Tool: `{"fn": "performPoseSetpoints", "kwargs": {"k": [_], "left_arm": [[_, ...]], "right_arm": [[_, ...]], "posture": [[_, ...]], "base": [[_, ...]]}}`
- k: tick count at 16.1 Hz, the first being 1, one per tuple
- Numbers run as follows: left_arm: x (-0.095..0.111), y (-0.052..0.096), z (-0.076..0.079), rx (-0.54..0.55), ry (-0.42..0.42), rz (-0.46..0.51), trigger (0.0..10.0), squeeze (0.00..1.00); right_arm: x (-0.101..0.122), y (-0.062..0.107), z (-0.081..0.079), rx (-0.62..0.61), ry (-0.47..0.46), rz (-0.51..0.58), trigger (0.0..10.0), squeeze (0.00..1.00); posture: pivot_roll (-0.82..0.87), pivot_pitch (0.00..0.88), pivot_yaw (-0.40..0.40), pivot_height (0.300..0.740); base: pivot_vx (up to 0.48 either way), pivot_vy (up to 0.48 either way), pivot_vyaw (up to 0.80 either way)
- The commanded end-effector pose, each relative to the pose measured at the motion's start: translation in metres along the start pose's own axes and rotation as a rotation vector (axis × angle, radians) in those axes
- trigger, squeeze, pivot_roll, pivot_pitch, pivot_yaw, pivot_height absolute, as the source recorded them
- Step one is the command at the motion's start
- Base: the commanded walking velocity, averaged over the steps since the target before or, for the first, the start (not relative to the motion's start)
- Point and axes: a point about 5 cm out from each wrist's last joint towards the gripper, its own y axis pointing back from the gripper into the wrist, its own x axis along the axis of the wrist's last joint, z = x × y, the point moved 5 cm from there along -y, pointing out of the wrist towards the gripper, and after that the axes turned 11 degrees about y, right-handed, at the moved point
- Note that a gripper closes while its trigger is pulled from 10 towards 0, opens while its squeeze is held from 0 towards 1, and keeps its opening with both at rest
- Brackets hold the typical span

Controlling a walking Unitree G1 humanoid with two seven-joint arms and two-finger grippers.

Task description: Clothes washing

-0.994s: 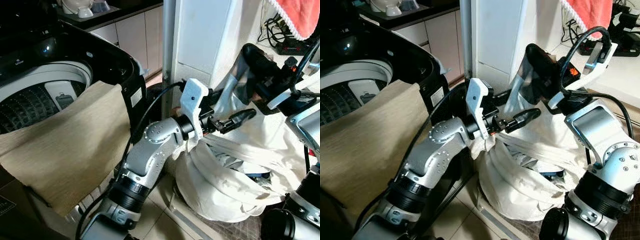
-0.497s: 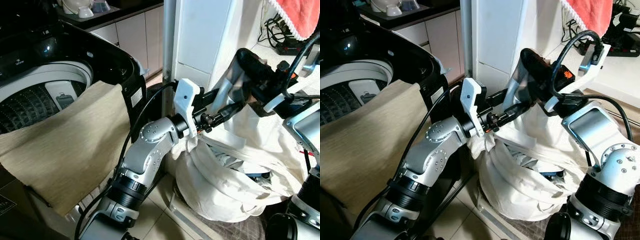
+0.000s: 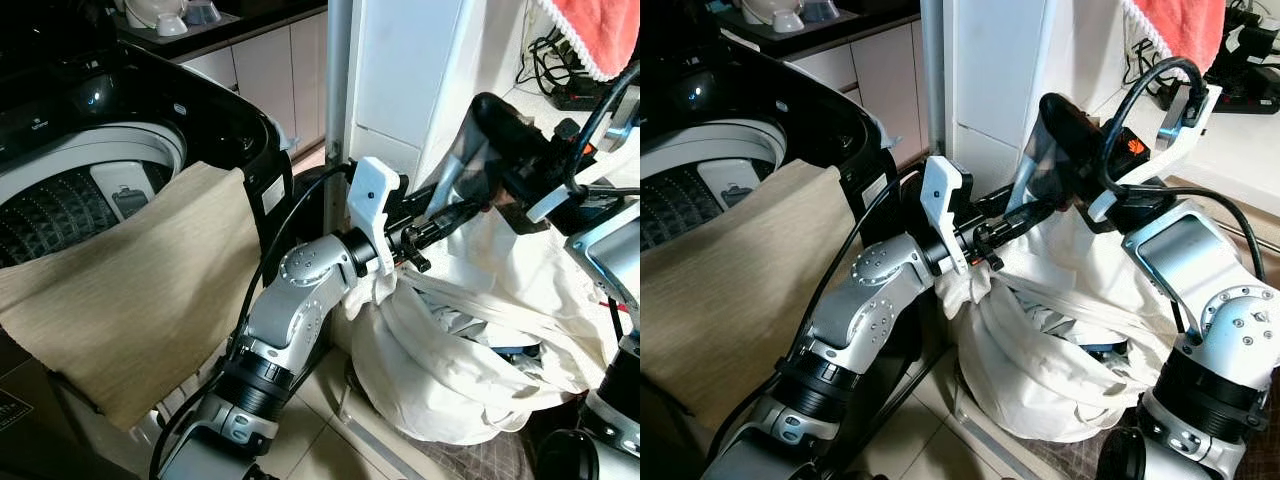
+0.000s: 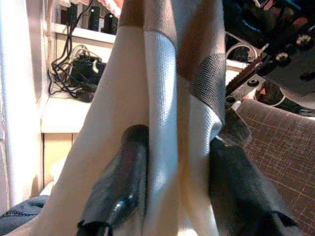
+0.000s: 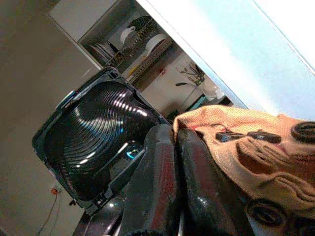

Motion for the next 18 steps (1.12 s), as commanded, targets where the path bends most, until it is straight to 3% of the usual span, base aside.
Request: {"fn": "performPoseSetpoints", "kwargs": {"k": [1,4,7,10,13,14,15,16,18], "left_arm": [[0.004,-0.002,0.0,-0.009,-0.014,0.007,0.0,0.0],[0.005,-0.001,-0.001,-0.007,-0.014,0.009,0.0,0.0],[0.013,-0.003,-0.01,0.066,0.064,0.037,0.0,0.0],[0.011,-0.003,-0.004,0.018,0.048,0.011,0.0,0.0],[0.016,0.0,-0.008,0.039,0.049,0.053,0.0,0.0],[0.019,0.001,-0.01,0.048,0.048,0.063,0.0,0.0],[0.033,0.003,-0.017,0.084,0.038,0.113,0.0,0.0],[0.033,0.003,-0.017,0.084,0.038,0.113,0.0,0.0],[0.052,0.01,-0.029,0.135,-0.005,0.159,0.0,0.0]], "right_arm": [[0.001,0.001,-0.005,0.011,0.009,0.007,0.0,0.0],[0.0,0.001,-0.005,0.013,0.012,0.004,0.0,0.0],[0.0,0.001,-0.005,0.014,0.011,0.001,0.0,0.0],[-0.001,0.001,-0.005,0.016,0.009,-0.001,0.0,0.0],[-0.003,0.0,-0.007,0.02,0.031,-0.01,0.0,0.0],[-0.003,0.001,-0.008,0.021,0.047,-0.014,2.7,0.45],[-0.002,0.002,-0.014,0.066,0.047,-0.01,10.0,1.0],[-0.002,0.002,-0.014,0.066,0.047,-0.01,10.0,1.0],[-0.002,0.004,-0.015,0.064,0.098,-0.023,10.0,1.0]], "posture": [[-0.21,0.0,0.036,0.74],[-0.2,0.0,0.038,0.74],[-0.21,0.0,0.038,0.74],[-0.2,0.0,0.038,0.74],[-0.2,0.0,0.039,0.74],[-0.2,0.0,0.039,0.74],[-0.2,0.0,0.04,0.74],[-0.2,0.0,0.04,0.74],[-0.21,0.0,0.045,0.74]], "base": [[0.0,0.0,0.0],[0.0,0.0,0.0],[0.0,0.0,0.0],[0.0,0.0,0.0],[0.0,0.0,0.0],[0.0,0.0,0.0],[0.0,0.0,0.0],[0.0,0.0,0.0],[0.0,0.0,0.0]]}}
